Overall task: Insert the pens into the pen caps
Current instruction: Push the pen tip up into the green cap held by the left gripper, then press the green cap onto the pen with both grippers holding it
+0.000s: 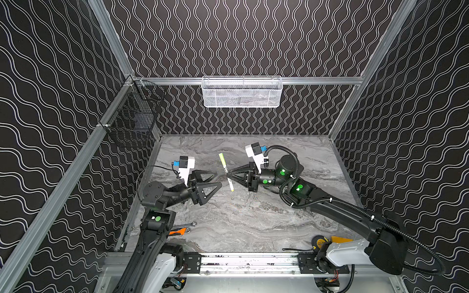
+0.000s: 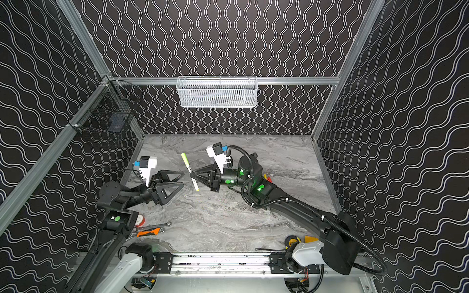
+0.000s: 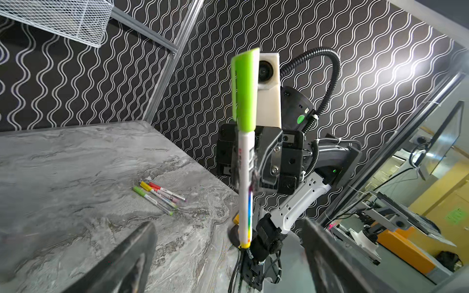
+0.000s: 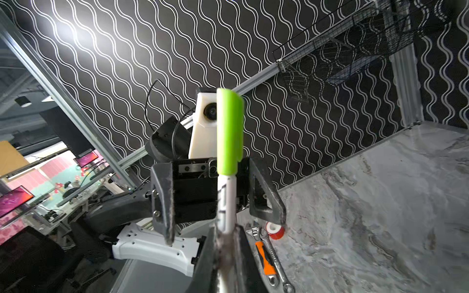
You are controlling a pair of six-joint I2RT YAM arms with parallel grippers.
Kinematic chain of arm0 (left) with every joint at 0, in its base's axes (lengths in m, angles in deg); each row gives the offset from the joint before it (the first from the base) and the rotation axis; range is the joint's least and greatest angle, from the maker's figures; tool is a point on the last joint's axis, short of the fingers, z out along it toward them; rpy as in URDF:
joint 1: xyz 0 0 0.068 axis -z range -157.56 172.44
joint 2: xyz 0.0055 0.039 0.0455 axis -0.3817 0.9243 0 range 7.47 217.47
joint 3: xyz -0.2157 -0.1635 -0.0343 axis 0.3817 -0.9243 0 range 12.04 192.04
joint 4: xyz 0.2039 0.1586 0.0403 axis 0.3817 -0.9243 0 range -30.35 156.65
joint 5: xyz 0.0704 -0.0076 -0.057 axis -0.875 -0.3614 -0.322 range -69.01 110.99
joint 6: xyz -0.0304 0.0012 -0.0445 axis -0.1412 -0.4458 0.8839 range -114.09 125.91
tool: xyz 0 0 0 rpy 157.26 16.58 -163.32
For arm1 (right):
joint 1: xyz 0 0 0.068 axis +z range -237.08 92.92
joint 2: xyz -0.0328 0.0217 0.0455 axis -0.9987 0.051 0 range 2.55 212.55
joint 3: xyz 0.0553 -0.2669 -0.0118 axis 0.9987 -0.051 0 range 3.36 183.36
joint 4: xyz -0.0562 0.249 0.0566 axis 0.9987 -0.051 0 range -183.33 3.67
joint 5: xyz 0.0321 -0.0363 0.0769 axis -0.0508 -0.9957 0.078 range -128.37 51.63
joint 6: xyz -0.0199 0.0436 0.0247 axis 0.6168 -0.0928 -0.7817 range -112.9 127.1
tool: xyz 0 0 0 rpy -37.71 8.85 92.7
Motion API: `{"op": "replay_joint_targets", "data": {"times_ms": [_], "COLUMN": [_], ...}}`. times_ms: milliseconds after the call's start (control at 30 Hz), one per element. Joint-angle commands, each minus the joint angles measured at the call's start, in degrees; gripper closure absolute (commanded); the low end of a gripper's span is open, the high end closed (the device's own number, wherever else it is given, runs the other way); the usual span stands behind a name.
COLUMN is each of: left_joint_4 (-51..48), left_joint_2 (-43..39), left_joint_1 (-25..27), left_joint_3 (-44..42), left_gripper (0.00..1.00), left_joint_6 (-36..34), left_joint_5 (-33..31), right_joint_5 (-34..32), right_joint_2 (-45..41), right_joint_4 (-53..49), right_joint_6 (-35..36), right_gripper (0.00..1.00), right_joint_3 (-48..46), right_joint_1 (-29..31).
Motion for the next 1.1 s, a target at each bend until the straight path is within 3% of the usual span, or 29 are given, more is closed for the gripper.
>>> {"op": "replay_joint_targets", "data": {"times_ms": [0, 333, 767, 867, 967, 1067], "left_joint_4": [4.08, 1.97, 4.68, 3.06, -2.81, -7.22], "left_joint_2": [1.79, 5.08, 8.11, 8.15, 8.01, 7.86], "left_joint_1": [1.48, 8.99, 10.0, 10.0, 9.99, 10.04], "left_joint_3": [0.71, 2.48, 2.74, 2.95, 3.64, 4.23], "left_gripper": [0.12, 0.4, 0.94, 1.0, 1.0, 1.0], "left_joint_6": [-0.02, -5.41, -6.02, -6.9, -9.86, -12.04], "left_joint_5": [-0.77, -4.11, -2.49, -2.84, -3.78, -4.03], "right_joint_5": [1.75, 3.08, 3.62, 3.96, 4.11, 2.87], "right_joint_2": [0.07, 0.93, 0.69, 0.43, -0.13, -0.73], "right_joint_4": [4.93, 7.68, 7.09, 5.13, 0.69, -5.99], "right_joint_6": [-4.25, -5.3, -4.58, -3.56, -1.14, 2.26], "right_gripper": [0.89, 0.89, 0.86, 0.79, 0.62, 0.51], "right_joint_3": [0.22, -0.19, -0.23, 0.57, 2.37, 4.93], "right_joint_1": [-0.04, -0.04, -0.04, -0.13, -0.43, -1.11]}}
